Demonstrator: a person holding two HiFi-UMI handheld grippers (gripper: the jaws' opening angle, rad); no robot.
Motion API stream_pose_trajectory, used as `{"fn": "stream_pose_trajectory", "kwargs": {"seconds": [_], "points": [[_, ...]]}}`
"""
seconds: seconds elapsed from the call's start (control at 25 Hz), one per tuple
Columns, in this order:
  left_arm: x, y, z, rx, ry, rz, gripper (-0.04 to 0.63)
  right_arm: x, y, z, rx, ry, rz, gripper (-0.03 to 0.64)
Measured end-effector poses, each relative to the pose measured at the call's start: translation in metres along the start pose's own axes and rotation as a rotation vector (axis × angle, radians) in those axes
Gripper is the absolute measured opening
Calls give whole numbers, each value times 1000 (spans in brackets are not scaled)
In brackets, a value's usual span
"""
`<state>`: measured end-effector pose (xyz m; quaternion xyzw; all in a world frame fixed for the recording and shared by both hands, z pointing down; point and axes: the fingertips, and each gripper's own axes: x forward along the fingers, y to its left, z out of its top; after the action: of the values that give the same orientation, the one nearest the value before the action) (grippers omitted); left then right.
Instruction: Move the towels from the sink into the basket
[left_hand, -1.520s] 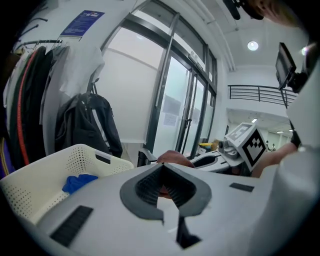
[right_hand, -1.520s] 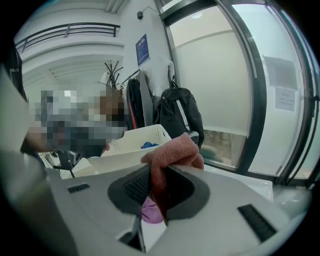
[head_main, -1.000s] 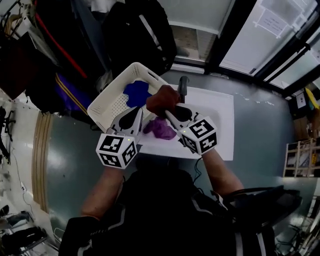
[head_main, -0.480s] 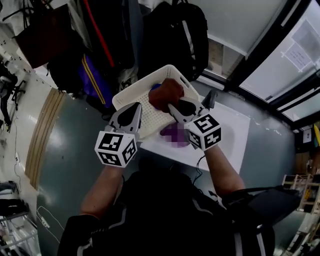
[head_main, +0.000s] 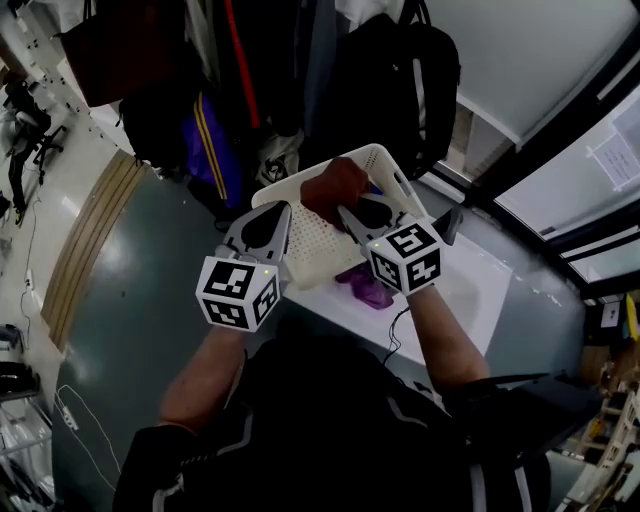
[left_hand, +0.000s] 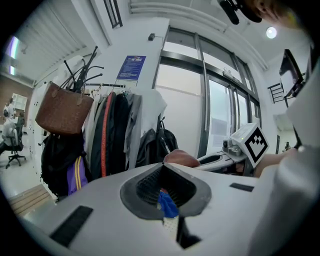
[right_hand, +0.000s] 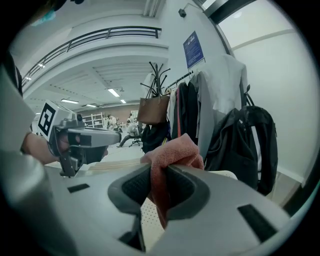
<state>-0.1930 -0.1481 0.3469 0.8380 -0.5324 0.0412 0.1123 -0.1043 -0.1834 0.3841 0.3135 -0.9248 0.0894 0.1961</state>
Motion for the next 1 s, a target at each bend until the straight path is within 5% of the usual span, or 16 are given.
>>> {"fn": "stream_pose_trajectory", "kwargs": {"seconds": [1.0], "points": [[59,61,-96,-122,212,23,6,146,-12,-145,-10,527,212,80]]}}
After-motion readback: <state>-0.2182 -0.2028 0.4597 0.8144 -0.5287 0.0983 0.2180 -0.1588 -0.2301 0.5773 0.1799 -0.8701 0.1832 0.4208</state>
